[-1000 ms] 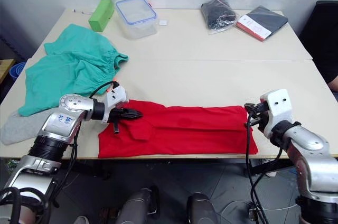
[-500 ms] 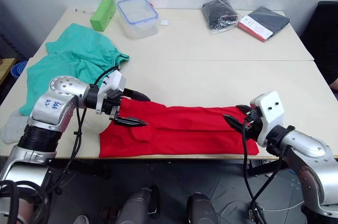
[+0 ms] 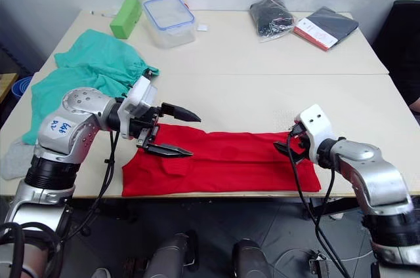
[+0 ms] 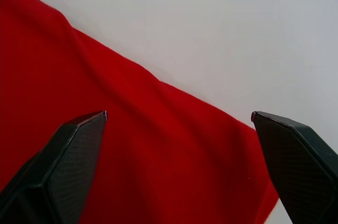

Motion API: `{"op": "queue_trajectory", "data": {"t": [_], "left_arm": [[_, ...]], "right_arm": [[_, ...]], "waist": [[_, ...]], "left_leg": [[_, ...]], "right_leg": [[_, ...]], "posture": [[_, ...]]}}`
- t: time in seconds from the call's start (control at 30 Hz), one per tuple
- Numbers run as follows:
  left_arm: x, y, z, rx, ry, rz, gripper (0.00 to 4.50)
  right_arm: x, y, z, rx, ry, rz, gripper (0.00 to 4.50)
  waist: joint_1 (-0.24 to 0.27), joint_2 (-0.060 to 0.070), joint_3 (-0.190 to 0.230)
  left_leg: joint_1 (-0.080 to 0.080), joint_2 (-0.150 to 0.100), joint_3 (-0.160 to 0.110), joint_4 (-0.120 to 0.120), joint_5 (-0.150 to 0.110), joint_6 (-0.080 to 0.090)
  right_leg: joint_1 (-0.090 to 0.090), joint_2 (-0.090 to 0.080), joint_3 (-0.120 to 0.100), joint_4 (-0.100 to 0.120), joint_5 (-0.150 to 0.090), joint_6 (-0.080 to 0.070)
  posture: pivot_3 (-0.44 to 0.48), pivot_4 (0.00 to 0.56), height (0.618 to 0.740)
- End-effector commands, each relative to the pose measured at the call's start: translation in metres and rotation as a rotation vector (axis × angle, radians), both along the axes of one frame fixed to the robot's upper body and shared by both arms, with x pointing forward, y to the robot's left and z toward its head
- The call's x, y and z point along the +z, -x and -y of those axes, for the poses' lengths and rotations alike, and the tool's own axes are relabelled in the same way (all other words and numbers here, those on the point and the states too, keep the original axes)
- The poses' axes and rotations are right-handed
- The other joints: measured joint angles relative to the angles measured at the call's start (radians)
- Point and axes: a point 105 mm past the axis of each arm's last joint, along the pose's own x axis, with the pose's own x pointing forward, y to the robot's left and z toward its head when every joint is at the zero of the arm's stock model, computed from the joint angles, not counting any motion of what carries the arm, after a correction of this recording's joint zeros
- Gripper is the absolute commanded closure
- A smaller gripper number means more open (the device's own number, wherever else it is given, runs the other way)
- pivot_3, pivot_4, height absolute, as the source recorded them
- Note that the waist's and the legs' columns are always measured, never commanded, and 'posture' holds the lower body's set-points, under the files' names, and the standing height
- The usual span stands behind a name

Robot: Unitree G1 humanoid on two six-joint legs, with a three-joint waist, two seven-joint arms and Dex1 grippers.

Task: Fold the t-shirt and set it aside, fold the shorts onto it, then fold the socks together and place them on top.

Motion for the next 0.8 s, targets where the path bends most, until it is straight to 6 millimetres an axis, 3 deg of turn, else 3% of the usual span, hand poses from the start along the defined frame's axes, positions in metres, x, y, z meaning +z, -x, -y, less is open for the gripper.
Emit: {"op": "queue_trajectory", "data": {"t": [0.03, 0.33, 0.37, 0.43, 0.8], "left_arm": [[0.008, 0.003, -0.004, 0.032, 0.018, 0.06, 0.0], [0.007, 0.003, -0.008, 0.101, 0.024, 0.089, 0.0], [0.006, 0.003, -0.008, 0.105, 0.024, 0.089, 0.0], [0.006, 0.003, -0.009, 0.111, 0.025, 0.091, 0.0], [0.004, 0.0, -0.011, 0.145, 0.028, 0.106, 0.0]], "right_arm": [[-0.006, -0.007, 0.001, 0.008, 0.042, -0.009, 0.03], [-0.017, -0.02, -0.001, 0.061, 0.11, -0.032, 0.03], [-0.019, -0.02, -0.002, 0.074, 0.119, -0.04, 0.2], [-0.02, -0.02, -0.003, 0.089, 0.123, -0.052, 0.6], [-0.006, -0.021, -0.018, 0.149, 0.056, -0.132, 4.36]], "waist": [[-0.001, 0.0, 0.0], [-0.002, 0.0, 0.0], [-0.002, 0.0, 0.0], [-0.002, 0.0, 0.0], [-0.001, 0.0, 0.0]], "left_leg": [[0.0, 0.0, 0.0, 0.0, 0.0, 0.0], [0.001, 0.001, 0.0, 0.003, 0.0, 0.0], [0.001, 0.001, 0.0, 0.003, 0.0, 0.0], [0.001, 0.001, 0.0, 0.003, 0.0, 0.0], [0.001, 0.001, 0.0, 0.003, 0.0, 0.0]], "right_leg": [[0.0, 0.0, 0.0, 0.0, 0.0, 0.0], [0.001, 0.0, 0.0, 0.001, 0.0, 0.0], [0.002, 0.0, 0.0, 0.001, 0.0, 0.0], [0.002, 0.0, 0.0, 0.002, 0.0, 0.0], [0.002, 0.0, 0.0, 0.002, 0.0, 0.0]], "posture": [[0.0, 0.15, 0.74], [0.0, 0.15, 0.74], [0.0, 0.15, 0.74], [0.0, 0.15, 0.74], [0.0, 0.15, 0.74]]}}
